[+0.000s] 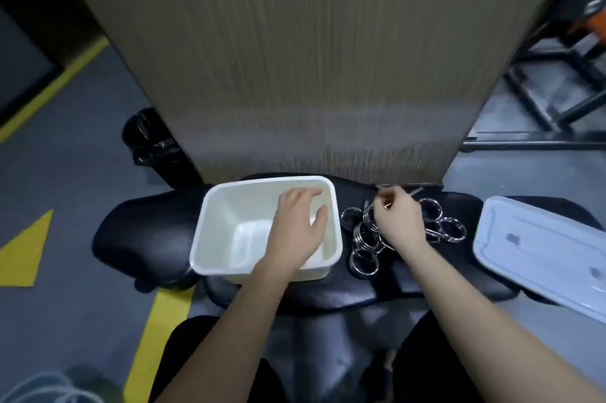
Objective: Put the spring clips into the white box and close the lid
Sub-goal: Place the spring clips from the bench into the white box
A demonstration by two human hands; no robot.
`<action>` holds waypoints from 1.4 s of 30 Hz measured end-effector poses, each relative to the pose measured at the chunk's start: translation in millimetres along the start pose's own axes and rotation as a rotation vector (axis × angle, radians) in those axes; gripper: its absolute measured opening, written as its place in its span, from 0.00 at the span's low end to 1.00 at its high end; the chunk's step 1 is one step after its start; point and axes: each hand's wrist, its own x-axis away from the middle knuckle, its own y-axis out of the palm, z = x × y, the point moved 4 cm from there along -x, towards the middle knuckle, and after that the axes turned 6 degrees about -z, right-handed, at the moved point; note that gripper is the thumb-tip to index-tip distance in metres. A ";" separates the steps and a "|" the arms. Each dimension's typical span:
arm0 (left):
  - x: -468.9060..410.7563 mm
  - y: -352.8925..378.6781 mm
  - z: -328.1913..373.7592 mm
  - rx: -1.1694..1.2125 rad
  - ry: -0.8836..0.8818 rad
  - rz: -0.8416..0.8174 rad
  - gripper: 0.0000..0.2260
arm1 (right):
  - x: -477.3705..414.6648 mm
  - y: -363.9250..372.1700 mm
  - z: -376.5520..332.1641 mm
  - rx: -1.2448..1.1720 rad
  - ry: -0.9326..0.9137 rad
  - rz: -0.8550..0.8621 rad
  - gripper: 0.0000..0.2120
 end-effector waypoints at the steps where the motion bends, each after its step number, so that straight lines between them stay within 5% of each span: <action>1: 13.3 -2.5 1.1 -0.006 -0.021 -0.019 0.16 | 14.1 0.1 5.7 0.081 0.031 -0.084 0.13; 5: 55.3 1.3 -10.1 -0.152 -0.120 -0.138 0.15 | 49.0 19.0 26.5 0.321 -0.106 -0.329 0.15; 9: 80.5 11.5 -21.0 -0.347 -0.130 -0.280 0.17 | 43.9 6.3 28.1 0.336 -0.162 -0.255 0.05; 17: 77.3 20.0 -18.2 -0.375 -0.233 -0.427 0.21 | 64.2 -50.7 -27.0 -0.055 -0.322 -0.016 0.04; 20: 77.7 15.2 -20.9 -0.237 -0.277 -0.441 0.21 | 69.3 -69.4 -55.8 -0.534 -0.264 -0.084 0.04; 24: 74.4 0.1 -20.9 0.273 -0.316 -0.298 0.18 | 71.6 -78.8 -79.7 -1.047 -0.185 -0.235 0.03; 27: 70.3 -15.5 -17.8 0.467 -0.280 -0.149 0.20 | 80.0 -66.1 -85.8 -1.177 -0.148 -0.455 0.05; 34: 54.4 -52.4 -5.9 0.312 -0.018 -0.109 0.26 | 100.1 -43.3 -104.3 -1.300 -0.137 -0.798 0.13; 38: 51.1 -59.0 -8.8 0.397 -0.034 -0.269 0.07 | 98.4 -39.6 -109.5 -1.316 -0.124 -0.826 0.14; 42: 61.3 -69.9 -14.5 0.641 -0.050 -0.533 0.12 | 87.2 -32.5 -112.1 -1.335 -0.104 -0.815 0.15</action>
